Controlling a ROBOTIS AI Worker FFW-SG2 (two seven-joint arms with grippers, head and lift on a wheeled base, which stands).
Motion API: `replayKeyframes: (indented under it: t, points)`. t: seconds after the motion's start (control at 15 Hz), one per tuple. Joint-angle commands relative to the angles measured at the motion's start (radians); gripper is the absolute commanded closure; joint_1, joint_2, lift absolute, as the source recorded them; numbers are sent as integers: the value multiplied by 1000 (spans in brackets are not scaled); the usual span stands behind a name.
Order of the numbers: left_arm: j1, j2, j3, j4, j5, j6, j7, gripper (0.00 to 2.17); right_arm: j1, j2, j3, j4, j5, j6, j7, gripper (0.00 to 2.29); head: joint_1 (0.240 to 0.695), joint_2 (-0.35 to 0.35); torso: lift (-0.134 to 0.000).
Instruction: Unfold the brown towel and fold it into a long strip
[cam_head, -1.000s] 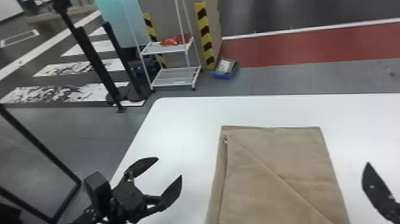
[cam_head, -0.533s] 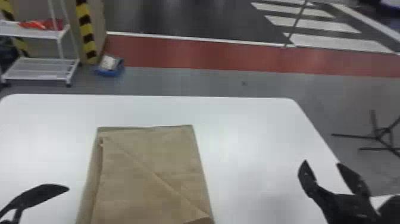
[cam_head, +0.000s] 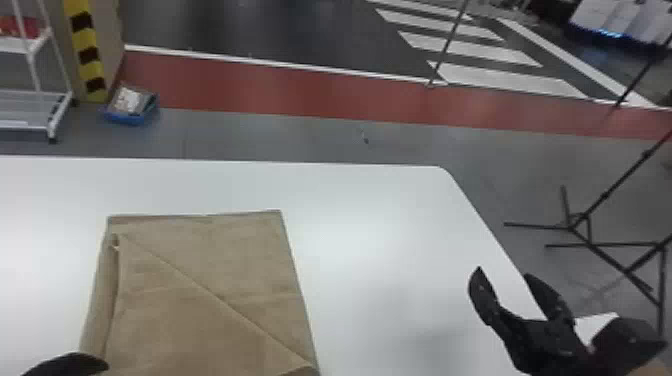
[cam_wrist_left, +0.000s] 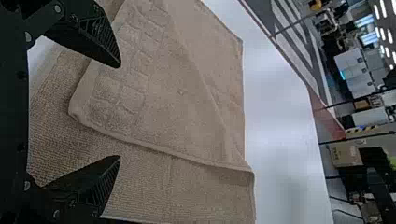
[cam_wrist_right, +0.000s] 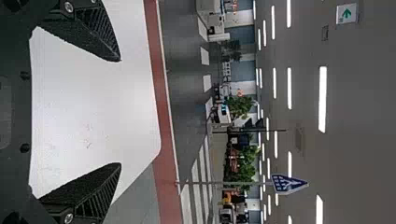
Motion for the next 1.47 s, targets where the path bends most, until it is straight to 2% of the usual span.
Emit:
replayKeyframes:
  t: [0.0, 0.6, 0.8, 0.87, 1.4]
  points:
    - [-1, 0, -21, -1, -48, 17, 14, 215, -6, 2, 0, 3, -4, 16, 5, 83, 695, -350, -123]
    - [-1, -1, -25, 15, -117, 42, 78, 336, -24, 2, -5, 22, -18, 34, 25, 83, 695, -350, -123]
    - [-1, -1, -31, 18, -121, 42, 108, 468, -31, 2, -10, 28, -22, 43, 29, 83, 695, -350, -123]
    - [-1, -4, -33, 18, -121, 39, 109, 633, -32, 2, -11, 29, -22, 43, 31, 83, 695, -350, -123]
    - [-10, -6, -53, 13, -117, 42, 160, 643, -35, 2, -11, 31, -22, 56, 31, 83, 695, -350, -123]
